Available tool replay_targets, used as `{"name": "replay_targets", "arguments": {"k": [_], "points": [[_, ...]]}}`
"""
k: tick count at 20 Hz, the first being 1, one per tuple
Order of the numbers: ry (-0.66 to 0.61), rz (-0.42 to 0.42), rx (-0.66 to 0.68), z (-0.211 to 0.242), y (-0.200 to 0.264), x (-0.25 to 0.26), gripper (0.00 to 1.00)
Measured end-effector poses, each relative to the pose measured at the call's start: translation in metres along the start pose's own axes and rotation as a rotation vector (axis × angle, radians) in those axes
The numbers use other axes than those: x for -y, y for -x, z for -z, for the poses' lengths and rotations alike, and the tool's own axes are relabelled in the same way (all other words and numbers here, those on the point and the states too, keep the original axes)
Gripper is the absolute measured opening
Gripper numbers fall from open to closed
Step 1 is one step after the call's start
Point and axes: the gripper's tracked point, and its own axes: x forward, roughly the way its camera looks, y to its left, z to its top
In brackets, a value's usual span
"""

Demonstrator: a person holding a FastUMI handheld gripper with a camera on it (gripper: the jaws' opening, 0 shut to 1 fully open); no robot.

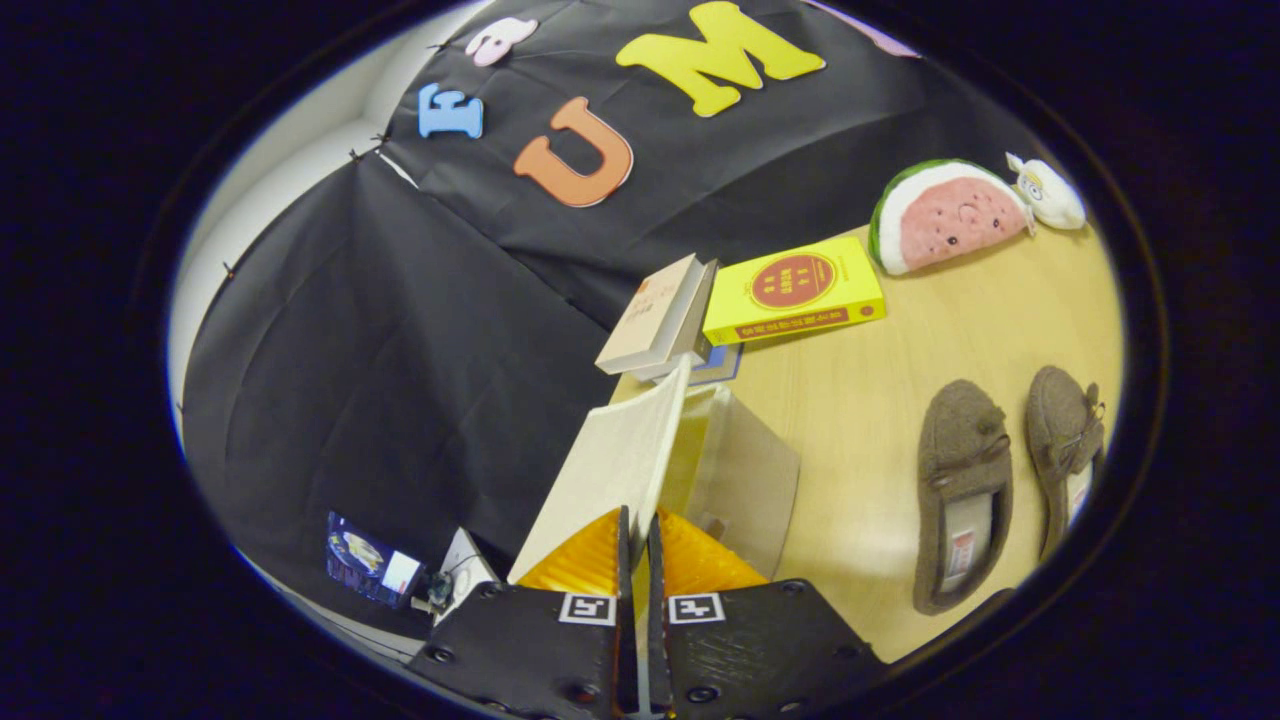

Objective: Open the storage box then place both shoes into the box .Put the left shoe in first, then the right shoe, with the right side of both shoes facing outward in a uniform manner.

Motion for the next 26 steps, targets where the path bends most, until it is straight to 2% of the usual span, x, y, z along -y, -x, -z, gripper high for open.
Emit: {"name": "replay_targets", "arguments": {"k": [2, 5, 12, 13, 15, 20, 23, 26], "points": [[0.014, -0.029, 0.023, -0.011, 0.009, -0.029, 0.04], [0.070, -0.030, 0.038, -0.020, 0.014, -0.069, 0.05], [0.151, -0.037, 0.042, -0.030, -0.011, -0.153, 0.05], [0.165, -0.038, 0.042, -0.033, -0.013, -0.164, 0.13], [0.197, -0.044, 0.041, -0.033, -0.022, -0.183, 0.13], [0.225, -0.060, 0.042, -0.035, -0.055, -0.227, 0.22], [0.258, -0.078, 0.043, -0.032, -0.068, -0.254, 0.51], [0.275, -0.102, 0.041, -0.023, -0.072, -0.278, 0.61]]}}
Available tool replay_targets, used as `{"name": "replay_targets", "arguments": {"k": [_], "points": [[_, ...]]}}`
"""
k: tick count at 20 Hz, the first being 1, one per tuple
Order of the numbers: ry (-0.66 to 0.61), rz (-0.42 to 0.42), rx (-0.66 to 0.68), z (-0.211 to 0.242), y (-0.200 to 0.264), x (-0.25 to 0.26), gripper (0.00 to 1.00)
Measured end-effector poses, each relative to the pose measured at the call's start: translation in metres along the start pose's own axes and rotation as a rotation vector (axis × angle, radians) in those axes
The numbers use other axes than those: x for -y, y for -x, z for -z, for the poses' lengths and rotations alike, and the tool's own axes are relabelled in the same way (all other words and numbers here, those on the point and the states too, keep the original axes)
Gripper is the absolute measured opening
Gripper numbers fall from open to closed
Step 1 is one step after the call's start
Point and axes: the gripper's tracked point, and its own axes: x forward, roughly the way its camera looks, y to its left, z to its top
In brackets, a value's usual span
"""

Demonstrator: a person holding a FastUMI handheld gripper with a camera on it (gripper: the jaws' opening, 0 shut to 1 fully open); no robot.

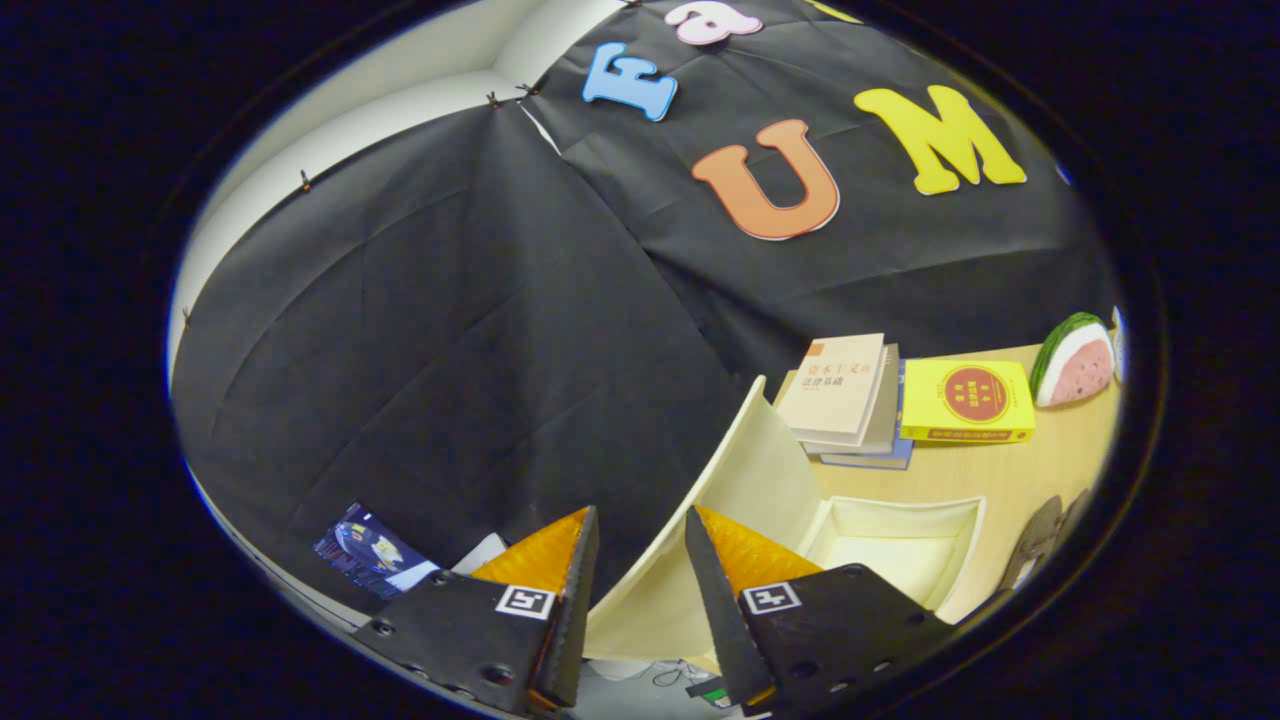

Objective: Open the storage box then place both shoes into the box .Put the left shoe in first, then the right shoe, with the right side of both shoes facing outward in a uniform manner.

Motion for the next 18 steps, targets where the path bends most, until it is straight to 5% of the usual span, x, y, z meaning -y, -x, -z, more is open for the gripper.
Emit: {"name": "replay_targets", "arguments": {"k": [9, 18], "points": [[0.102, 0.017, 0.015, 0.013, 0.023, -0.011, 0.95], [0.148, 0.228, 0.029, 0.017, 0.060, 0.095, 0.96]]}}
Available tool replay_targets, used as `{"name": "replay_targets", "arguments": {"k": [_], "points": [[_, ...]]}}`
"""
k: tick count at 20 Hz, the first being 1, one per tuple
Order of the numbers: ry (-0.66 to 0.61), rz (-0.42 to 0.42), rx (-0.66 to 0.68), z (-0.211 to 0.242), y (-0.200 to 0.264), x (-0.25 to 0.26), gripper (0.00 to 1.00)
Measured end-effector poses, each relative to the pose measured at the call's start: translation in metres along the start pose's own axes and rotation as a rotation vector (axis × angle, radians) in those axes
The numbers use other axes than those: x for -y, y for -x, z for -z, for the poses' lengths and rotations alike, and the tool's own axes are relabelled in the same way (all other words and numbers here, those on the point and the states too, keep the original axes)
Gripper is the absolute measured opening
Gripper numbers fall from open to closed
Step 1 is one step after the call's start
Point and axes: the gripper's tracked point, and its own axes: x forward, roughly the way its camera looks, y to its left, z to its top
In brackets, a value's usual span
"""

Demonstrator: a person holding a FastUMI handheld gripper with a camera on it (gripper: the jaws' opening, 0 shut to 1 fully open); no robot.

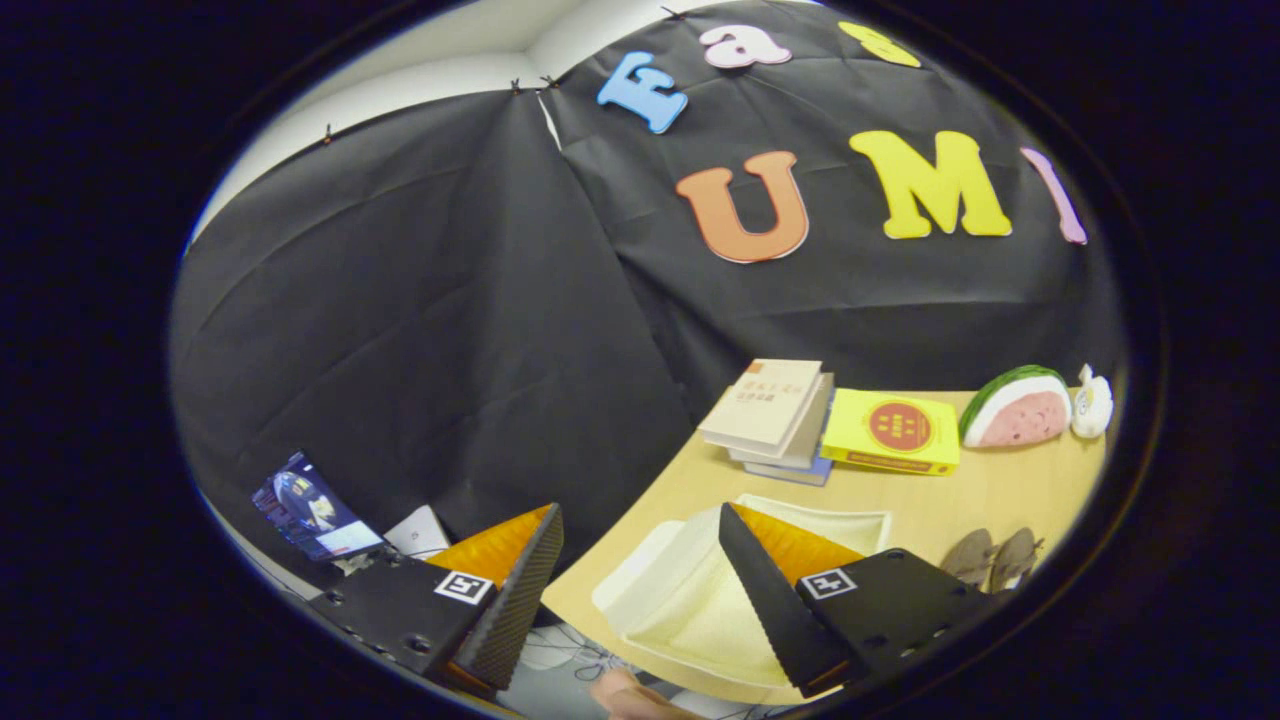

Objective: Open the storage box then place both shoes into the box .Put the left shoe in first, then the right shoe, with the right side of both shoes facing outward in a uniform manner.

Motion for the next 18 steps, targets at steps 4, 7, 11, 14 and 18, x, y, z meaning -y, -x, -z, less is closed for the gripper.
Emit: {"name": "replay_targets", "arguments": {"k": [4, 7, 11, 14, 18], "points": [[0.020, 0.143, 0.005, 0.013, 0.005, 0.084, 0.96], [-0.009, 0.220, -0.013, 0.031, 0.011, 0.147, 0.96], [-0.090, 0.380, -0.121, 0.076, 0.020, 0.241, 0.96], [-0.112, 0.494, -0.203, 0.115, 0.028, 0.305, 0.95], [-0.154, 0.568, -0.353, 0.172, 0.043, 0.358, 0.95]]}}
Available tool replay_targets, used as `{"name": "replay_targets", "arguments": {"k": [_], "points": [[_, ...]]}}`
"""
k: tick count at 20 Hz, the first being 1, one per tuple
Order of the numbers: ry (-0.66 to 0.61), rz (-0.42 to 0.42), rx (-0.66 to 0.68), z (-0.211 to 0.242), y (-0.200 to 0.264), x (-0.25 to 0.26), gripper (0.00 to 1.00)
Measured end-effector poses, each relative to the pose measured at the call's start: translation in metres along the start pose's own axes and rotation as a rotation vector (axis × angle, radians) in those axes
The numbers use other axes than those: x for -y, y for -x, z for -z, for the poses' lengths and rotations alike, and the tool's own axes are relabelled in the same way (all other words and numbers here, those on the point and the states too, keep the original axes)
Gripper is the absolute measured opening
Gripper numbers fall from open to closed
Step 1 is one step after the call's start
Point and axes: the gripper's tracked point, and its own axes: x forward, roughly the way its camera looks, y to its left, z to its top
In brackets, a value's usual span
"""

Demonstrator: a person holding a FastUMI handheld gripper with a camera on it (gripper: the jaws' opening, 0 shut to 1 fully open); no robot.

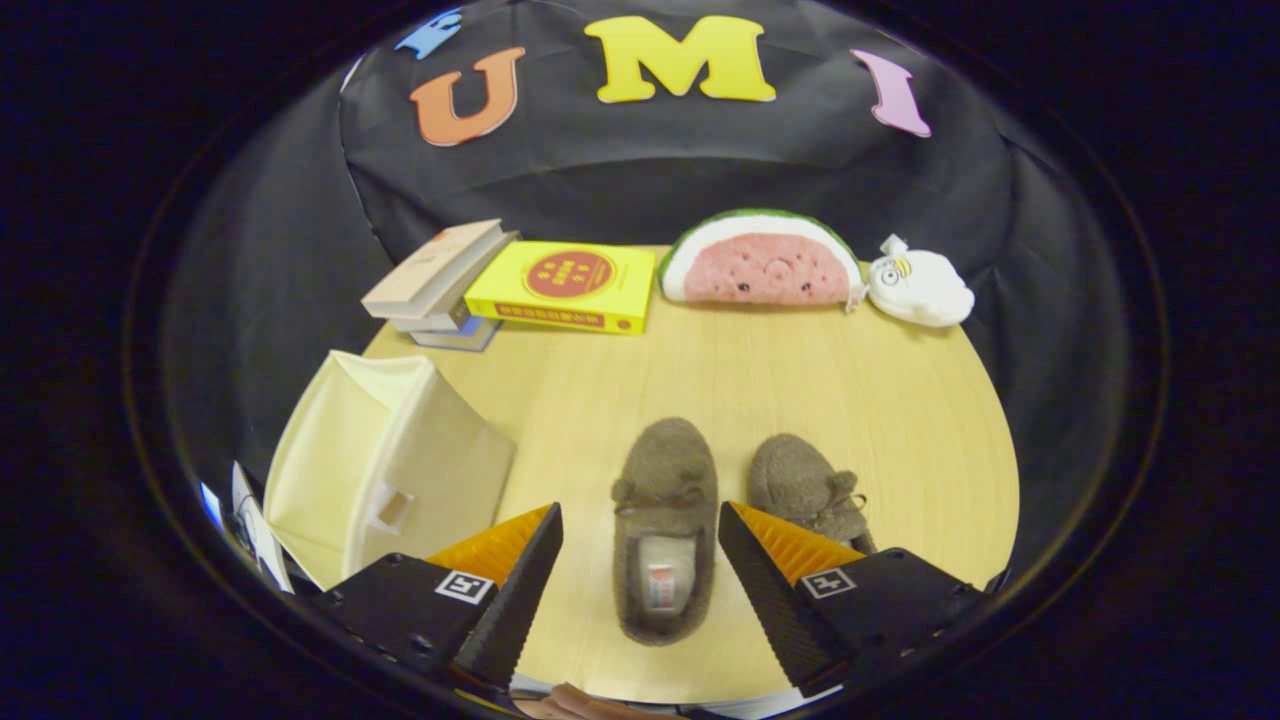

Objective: Open the storage box then place both shoes into the box .Put the left shoe in first, then the right shoe, with the right side of both shoes facing outward in a uniform manner.

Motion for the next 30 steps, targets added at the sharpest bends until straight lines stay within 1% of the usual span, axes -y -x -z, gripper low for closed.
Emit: {"name": "replay_targets", "arguments": {"k": [5, 8, 10, 11, 13, 15, 16, 18, 20, 24, 26, 30], "points": [[-0.005, 0.016, -0.140, 0.037, -0.027, 0.025, 0.95], [0.004, 0.065, -0.204, 0.052, -0.043, 0.040, 0.94], [0.006, 0.120, -0.236, 0.058, -0.055, 0.054, 0.93], [0.001, 0.121, -0.259, 0.063, -0.058, 0.052, 0.86], [-0.019, 0.084, -0.295, 0.067, -0.065, 0.044, 0.69], [-0.030, 0.042, -0.301, 0.067, -0.069, 0.033, 0.44], [-0.025, 0.030, -0.308, 0.068, -0.068, 0.029, 0.33], [0.001, 0.052, -0.306, 0.067, -0.066, 0.032, 0.11], [-0.068, 0.054, -0.324, 0.069, -0.061, 0.031, 0.01], [-0.176, -0.002, -0.336, 0.064, -0.047, 0.026, 0.01], [-0.183, -0.009, -0.321, 0.059, -0.033, 0.027, 0.01], [-0.213, -0.062, -0.277, 0.046, 0.006, 0.016, 0.01]]}}
